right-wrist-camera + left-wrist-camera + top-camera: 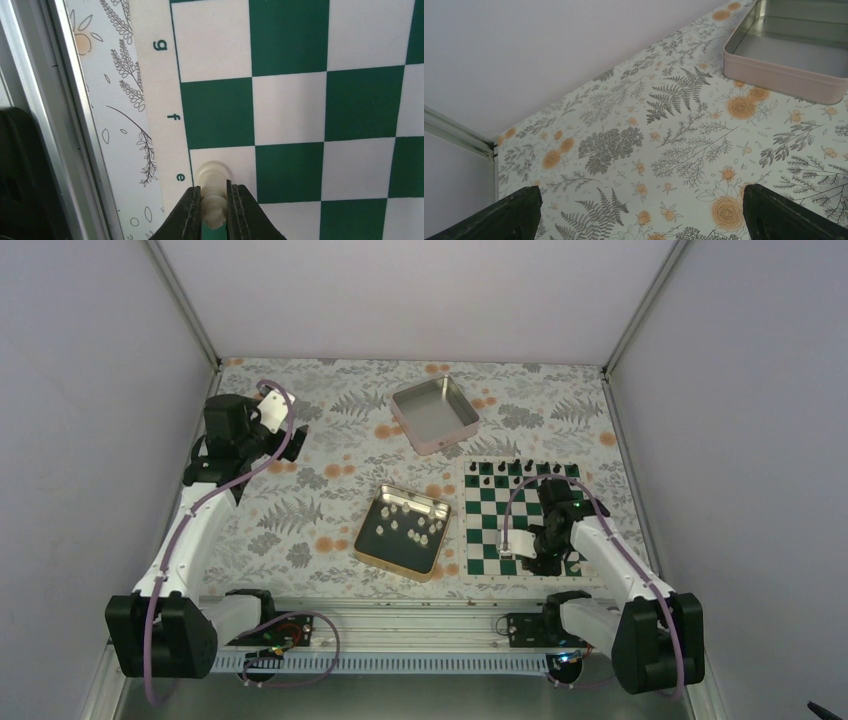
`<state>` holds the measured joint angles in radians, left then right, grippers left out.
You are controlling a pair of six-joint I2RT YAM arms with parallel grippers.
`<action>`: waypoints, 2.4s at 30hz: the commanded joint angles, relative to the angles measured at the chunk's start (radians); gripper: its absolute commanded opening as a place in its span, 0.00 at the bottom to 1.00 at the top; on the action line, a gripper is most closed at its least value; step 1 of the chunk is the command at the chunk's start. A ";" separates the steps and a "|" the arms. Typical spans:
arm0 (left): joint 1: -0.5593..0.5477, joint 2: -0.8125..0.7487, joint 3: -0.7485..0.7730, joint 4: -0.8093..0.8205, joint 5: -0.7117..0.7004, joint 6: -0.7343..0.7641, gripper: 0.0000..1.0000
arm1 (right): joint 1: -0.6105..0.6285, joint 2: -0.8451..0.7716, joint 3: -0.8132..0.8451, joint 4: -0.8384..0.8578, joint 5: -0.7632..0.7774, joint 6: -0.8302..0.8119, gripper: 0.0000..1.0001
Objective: Set up the chess pieces on the board
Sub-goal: Place the chess piece on the chessboard.
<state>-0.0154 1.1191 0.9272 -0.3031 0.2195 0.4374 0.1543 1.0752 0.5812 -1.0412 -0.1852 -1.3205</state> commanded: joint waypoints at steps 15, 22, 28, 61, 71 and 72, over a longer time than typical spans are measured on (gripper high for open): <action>-0.004 0.006 -0.009 0.029 -0.007 0.015 1.00 | -0.012 -0.034 -0.045 0.020 -0.023 -0.017 0.04; -0.003 0.001 -0.009 0.029 -0.005 0.017 1.00 | -0.012 -0.028 -0.042 0.031 -0.014 0.010 0.14; -0.003 0.002 -0.008 0.030 -0.006 0.018 1.00 | -0.013 -0.047 -0.052 0.058 0.005 0.017 0.15; -0.004 0.010 -0.005 0.026 -0.002 0.024 1.00 | -0.022 -0.071 -0.060 0.062 -0.028 0.012 0.04; -0.004 0.010 -0.003 0.024 0.007 0.027 1.00 | -0.029 -0.068 -0.047 0.054 -0.002 0.045 0.31; -0.003 0.011 -0.002 0.022 0.008 0.029 1.00 | -0.030 -0.068 -0.043 0.044 -0.002 0.048 0.33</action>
<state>-0.0154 1.1259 0.9268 -0.2859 0.2142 0.4568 0.1364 1.0065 0.5358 -0.9855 -0.1940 -1.2892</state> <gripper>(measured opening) 1.000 0.294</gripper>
